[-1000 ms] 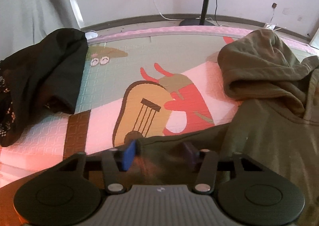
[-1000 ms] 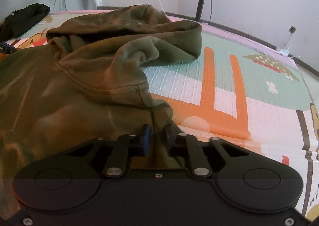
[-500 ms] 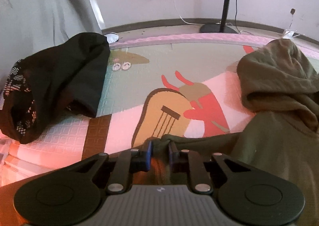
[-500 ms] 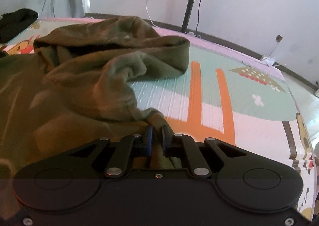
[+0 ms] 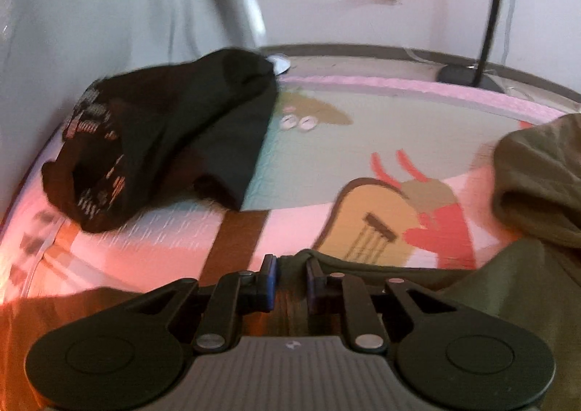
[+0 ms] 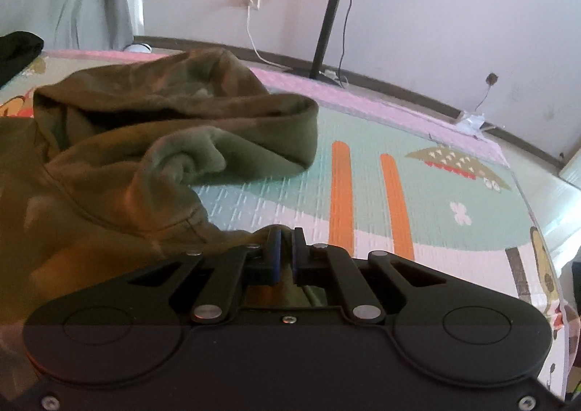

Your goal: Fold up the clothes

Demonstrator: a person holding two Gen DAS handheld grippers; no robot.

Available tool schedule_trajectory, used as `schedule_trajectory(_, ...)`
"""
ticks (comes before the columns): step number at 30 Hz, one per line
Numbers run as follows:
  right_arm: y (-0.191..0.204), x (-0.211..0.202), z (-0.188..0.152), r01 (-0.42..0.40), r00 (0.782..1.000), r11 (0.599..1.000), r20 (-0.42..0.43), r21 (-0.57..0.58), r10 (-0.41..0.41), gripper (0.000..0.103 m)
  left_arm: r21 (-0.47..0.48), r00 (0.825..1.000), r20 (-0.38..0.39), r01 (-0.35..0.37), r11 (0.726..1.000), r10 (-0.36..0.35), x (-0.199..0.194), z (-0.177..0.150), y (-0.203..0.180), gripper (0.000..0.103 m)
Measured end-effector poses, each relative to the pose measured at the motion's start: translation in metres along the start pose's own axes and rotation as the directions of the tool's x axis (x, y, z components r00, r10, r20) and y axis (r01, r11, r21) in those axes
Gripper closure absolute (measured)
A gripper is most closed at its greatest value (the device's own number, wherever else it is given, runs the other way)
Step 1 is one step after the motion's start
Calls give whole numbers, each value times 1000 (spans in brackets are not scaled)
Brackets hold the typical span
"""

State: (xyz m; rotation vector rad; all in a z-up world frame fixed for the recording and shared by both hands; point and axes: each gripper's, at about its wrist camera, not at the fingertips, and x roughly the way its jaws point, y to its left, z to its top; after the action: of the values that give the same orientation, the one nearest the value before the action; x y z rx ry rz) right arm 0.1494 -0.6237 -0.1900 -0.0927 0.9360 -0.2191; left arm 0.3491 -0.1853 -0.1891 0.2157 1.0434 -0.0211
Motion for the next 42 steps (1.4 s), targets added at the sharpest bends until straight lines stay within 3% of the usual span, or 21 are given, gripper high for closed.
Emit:
schedule_trajectory(5,-3,12,1,10,1000,1000,8,24,-10,99,-62,999,3,-52,997,52,2,0,12,85)
schedule_trajectory(14,5,43,9,24,999,999,-44,40,-23,99,-44,994,10,-107,993,107,5,-2,8,75)
schedule_trajectory(17,-3,41,9,10,999,995,-41,94,-7,80,-36,992,14,-126,991,127,5,-3,6,66)
schedule_trajectory(18,-8,38,9,9,999,992,-34,122,-5,61,-26,990,28,-141,990,142,2,-3,3,57)
schedule_trajectory(19,-14,35,10,7,1000,989,-27,150,-3,57,-18,986,48,-156,988,157,-3,-3,1,44)
schedule_trajectory(21,-25,21,9,-19,1000,985,6,171,18,57,-8,980,90,-175,985,175,-12,-2,-2,34)
schedule_trajectory(24,-39,1,7,-47,999,981,22,188,43,57,-22,984,125,-121,992,123,-30,3,-2,27)
schedule_trajectory(27,-49,-19,-2,-41,999,983,8,180,40,55,-28,988,137,-62,998,65,-48,6,-3,27)
schedule_trajectory(33,-75,-66,-47,-34,998,963,-41,269,47,55,67,982,178,54,996,-65,-95,-18,-32,25)
schedule_trajectory(38,-98,-104,-104,5,995,947,-93,323,26,56,189,968,178,144,971,-178,-129,-54,-66,22)
schedule_trajectory(42,-121,-117,-141,46,991,940,-132,337,-1,52,280,958,129,211,936,-255,-144,-91,-92,22)
